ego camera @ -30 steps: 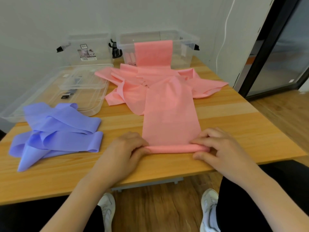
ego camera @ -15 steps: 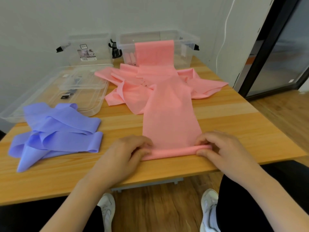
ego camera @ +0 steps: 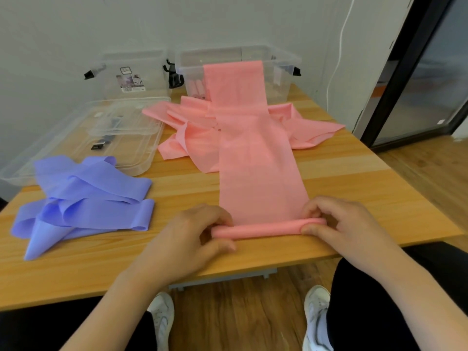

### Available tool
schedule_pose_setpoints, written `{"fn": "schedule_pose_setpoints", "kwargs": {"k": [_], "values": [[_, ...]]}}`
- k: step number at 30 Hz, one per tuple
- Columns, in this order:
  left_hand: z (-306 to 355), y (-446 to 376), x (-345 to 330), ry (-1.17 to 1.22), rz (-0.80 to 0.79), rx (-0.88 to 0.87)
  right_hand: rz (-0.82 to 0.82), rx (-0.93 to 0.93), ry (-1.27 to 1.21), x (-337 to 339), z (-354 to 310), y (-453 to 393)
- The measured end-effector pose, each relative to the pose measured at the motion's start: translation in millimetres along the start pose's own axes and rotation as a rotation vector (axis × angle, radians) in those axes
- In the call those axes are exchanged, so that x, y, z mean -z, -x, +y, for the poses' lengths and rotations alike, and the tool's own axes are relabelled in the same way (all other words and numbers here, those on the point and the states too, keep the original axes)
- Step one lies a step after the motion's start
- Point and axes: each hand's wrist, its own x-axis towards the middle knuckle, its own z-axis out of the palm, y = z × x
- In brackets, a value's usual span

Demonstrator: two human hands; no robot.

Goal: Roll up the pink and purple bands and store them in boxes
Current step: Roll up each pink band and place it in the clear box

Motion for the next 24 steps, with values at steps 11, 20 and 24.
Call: {"fn": "schedule_pose_setpoints", "kwargs": {"k": [11,20,24], "values": [[1,-2,-5,-0.033,0.049,0.064,0.011,0.012,-0.034,4,-2,0],[0,-12,-9,-0.07,0.092,0.096,0.044,0.015,0.038,2,1,-2],[1,-16,-11,-0.081,0.098,0.116,0.166,-0.041,0.023,-3,-1,-4]]}}
